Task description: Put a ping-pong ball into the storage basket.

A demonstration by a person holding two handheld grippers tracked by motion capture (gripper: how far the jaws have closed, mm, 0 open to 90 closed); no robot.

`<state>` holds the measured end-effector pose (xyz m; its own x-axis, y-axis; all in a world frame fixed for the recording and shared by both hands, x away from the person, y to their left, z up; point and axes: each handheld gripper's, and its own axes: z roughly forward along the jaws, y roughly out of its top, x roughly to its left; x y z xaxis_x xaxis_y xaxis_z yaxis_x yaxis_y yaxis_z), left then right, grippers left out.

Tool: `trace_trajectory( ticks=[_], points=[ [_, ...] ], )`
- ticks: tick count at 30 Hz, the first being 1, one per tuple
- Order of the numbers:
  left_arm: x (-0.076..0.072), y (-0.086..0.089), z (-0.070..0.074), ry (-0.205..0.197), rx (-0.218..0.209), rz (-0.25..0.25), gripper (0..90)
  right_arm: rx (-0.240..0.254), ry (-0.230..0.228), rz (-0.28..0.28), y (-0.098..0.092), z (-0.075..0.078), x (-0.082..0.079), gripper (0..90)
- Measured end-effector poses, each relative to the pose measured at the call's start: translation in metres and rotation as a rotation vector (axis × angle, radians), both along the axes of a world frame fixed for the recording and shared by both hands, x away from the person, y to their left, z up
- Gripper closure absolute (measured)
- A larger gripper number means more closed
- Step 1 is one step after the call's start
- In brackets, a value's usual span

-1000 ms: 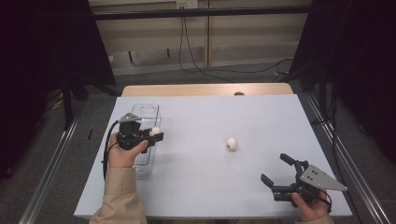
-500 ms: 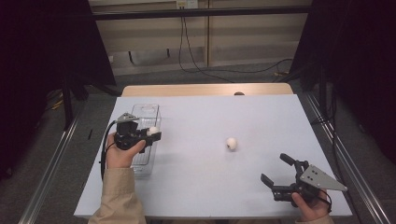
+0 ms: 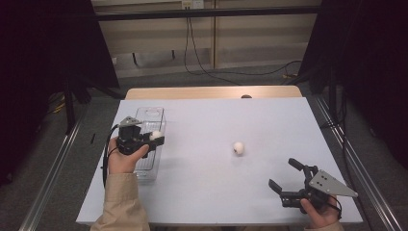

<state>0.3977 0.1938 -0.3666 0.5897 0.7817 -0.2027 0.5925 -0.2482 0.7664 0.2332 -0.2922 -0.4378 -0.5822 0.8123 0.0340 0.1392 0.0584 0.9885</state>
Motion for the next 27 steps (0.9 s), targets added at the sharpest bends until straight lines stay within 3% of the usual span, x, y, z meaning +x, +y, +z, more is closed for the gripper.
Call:
trace_trajectory(
  ticks=[27],
  points=[
    [-0.0005,0.0087,-0.0007,0.001,-0.003,0.033,50.9,0.000,0.000,0.001,0.0002,0.0000,0.0000,2.4]
  ],
)
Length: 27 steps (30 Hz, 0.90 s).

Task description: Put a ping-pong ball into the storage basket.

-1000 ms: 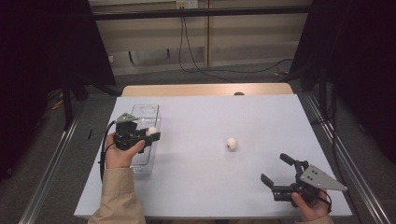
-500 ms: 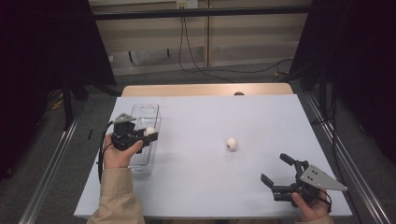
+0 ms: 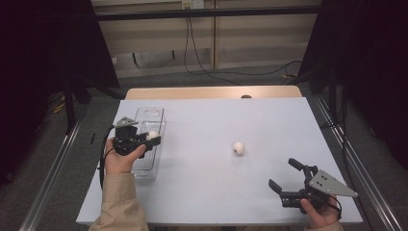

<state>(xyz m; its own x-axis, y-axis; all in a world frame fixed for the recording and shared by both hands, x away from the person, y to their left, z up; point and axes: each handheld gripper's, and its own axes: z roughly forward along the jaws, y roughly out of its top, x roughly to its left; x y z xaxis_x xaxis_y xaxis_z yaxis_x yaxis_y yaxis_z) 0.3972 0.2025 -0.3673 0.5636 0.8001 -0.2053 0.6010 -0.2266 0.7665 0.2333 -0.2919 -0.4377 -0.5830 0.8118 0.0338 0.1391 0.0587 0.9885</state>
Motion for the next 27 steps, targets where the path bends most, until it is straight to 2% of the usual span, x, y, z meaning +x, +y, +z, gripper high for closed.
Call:
trace_trajectory(
  ticks=[14,18,27],
  points=[
    [0.0004,0.0041,-0.0007,0.000,0.005,0.004,50.9,-0.001,0.000,-0.001,-0.0001,0.0000,-0.0001,2.4],
    [0.0009,0.0044,-0.0017,-0.002,0.024,0.011,50.8,0.000,-0.001,0.000,-0.0001,0.0000,-0.0001,2.4],
    [0.0020,0.0076,-0.0056,0.001,0.023,0.031,50.8,0.001,-0.001,0.000,0.0000,0.0000,-0.0001,2.4]
  ],
)
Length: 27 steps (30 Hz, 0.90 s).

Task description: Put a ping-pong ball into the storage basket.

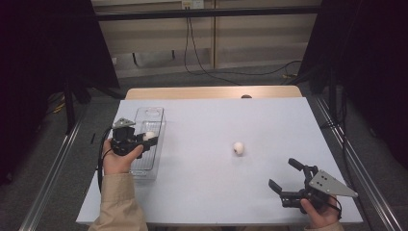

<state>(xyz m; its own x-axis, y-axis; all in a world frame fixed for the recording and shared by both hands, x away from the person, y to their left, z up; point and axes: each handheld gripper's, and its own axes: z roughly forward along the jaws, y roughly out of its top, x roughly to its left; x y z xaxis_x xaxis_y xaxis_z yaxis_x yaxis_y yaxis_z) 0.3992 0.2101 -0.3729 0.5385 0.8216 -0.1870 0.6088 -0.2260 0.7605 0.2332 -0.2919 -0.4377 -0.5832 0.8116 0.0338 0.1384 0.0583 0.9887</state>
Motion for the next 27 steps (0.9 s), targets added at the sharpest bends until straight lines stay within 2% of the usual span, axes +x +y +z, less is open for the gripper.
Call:
trace_trajectory(
  ticks=[7,27],
  points=[
    [0.0001,0.0023,-0.0007,-0.001,0.022,0.016,50.7,0.000,0.001,0.000,0.0002,-0.0001,0.0000,2.4],
    [0.0010,0.0059,-0.0046,0.000,0.020,0.047,50.1,0.001,0.001,0.001,0.0000,-0.0001,0.0000,2.4]
  ],
)
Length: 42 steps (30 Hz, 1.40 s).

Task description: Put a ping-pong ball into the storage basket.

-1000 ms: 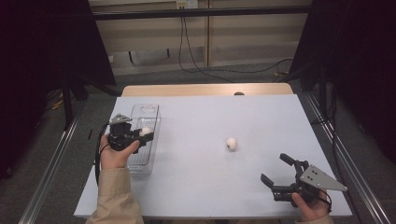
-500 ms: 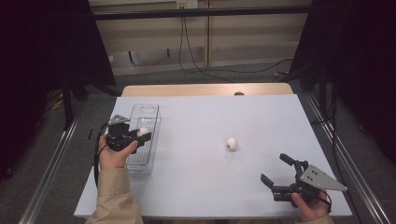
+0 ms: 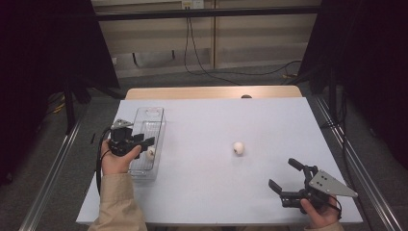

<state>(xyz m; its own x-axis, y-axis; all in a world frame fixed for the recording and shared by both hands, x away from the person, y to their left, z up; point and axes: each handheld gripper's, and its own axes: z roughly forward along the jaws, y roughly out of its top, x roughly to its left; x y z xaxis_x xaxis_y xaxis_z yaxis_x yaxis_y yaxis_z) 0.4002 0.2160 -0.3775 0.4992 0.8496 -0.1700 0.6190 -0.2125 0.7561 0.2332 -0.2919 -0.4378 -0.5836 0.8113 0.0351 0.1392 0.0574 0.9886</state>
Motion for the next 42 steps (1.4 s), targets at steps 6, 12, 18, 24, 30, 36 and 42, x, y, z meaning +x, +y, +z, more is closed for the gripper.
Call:
trace_trajectory(
  ticks=[6,12,18,24,30,36,42],
  points=[
    [0.000,-0.002,0.001,-0.004,0.003,-0.005,48.8,0.000,0.000,0.000,0.000,0.000,0.000,2.4],
    [-0.002,-0.008,0.004,-0.016,0.012,-0.022,45.4,-0.001,0.001,0.002,0.000,0.000,0.000,2.4],
    [-0.003,-0.015,0.007,-0.028,0.005,-0.032,40.4,0.001,0.002,0.000,0.000,0.000,0.000,2.4],
    [-0.003,-0.022,0.006,-0.023,0.002,-0.048,36.7,-0.005,0.001,0.003,0.000,0.000,0.000,2.4],
    [-0.003,-0.027,0.007,-0.025,-0.003,-0.063,34.4,-0.006,0.004,0.000,0.000,-0.001,0.001,2.4],
    [-0.005,-0.034,0.009,-0.033,-0.004,-0.085,32.5,-0.008,0.004,0.001,0.001,-0.001,0.002,2.4],
    [-0.006,-0.042,0.009,-0.035,-0.005,-0.104,29.2,-0.006,0.008,0.006,0.002,-0.001,0.003,2.4]
  ],
)
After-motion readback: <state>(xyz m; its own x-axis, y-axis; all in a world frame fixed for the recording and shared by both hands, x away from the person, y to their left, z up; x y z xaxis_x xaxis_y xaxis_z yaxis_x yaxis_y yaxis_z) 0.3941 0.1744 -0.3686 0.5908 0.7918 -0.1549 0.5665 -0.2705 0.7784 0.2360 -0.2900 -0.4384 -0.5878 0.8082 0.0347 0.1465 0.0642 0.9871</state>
